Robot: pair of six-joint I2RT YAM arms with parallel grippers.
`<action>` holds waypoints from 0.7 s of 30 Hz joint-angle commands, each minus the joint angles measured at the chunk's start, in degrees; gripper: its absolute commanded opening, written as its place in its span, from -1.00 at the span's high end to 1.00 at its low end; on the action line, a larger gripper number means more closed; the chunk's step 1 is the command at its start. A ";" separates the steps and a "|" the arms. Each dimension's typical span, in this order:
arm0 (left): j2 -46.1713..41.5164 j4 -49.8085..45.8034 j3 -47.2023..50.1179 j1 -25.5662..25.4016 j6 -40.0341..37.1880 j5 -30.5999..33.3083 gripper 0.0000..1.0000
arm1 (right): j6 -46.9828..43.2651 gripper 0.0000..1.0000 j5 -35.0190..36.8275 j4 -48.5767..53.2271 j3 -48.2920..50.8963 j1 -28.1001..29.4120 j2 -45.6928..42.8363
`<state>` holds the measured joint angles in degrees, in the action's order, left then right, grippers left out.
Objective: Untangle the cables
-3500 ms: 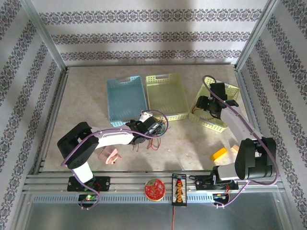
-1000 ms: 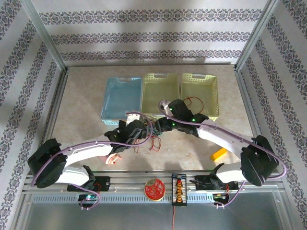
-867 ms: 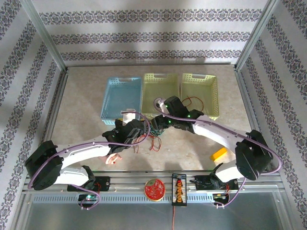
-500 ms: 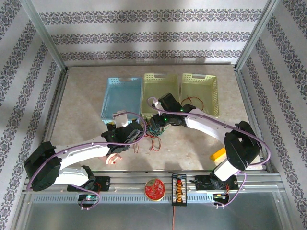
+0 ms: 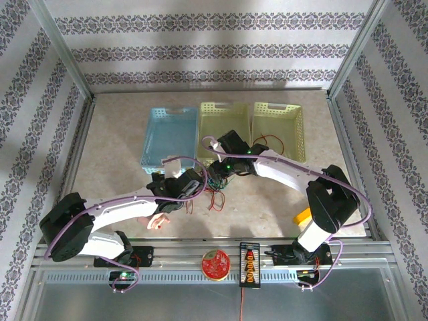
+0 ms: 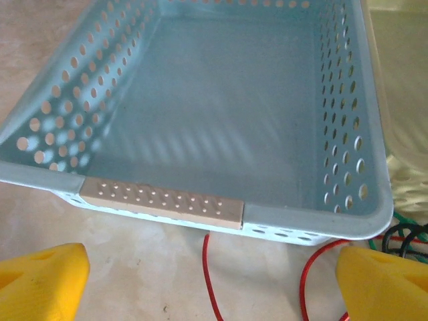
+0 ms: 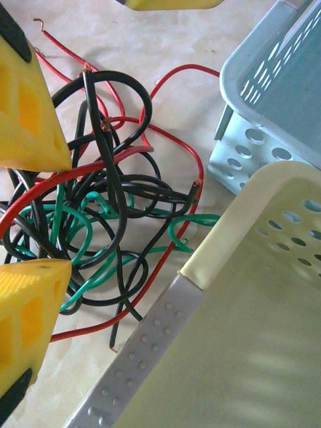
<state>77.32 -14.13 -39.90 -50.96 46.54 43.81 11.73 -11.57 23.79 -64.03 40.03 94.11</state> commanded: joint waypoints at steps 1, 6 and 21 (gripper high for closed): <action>0.68 1.21 -1.45 -0.72 -2.55 -1.52 -0.90 | -0.43 0.30 -0.73 0.86 -1.50 0.88 1.07; 0.99 7.36 -0.33 -0.72 -6.91 -6.37 -0.90 | 0.00 0.55 -0.24 0.56 -1.06 0.87 1.01; 5.55 18.54 -1.30 -0.72 -15.67 -20.86 -0.90 | 4.44 0.91 -1.45 -3.88 2.07 -2.57 -7.30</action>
<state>82.04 1.56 -39.88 -50.96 33.50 25.63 13.69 -10.72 22.35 -63.05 38.94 89.45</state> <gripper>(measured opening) 0.950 0.049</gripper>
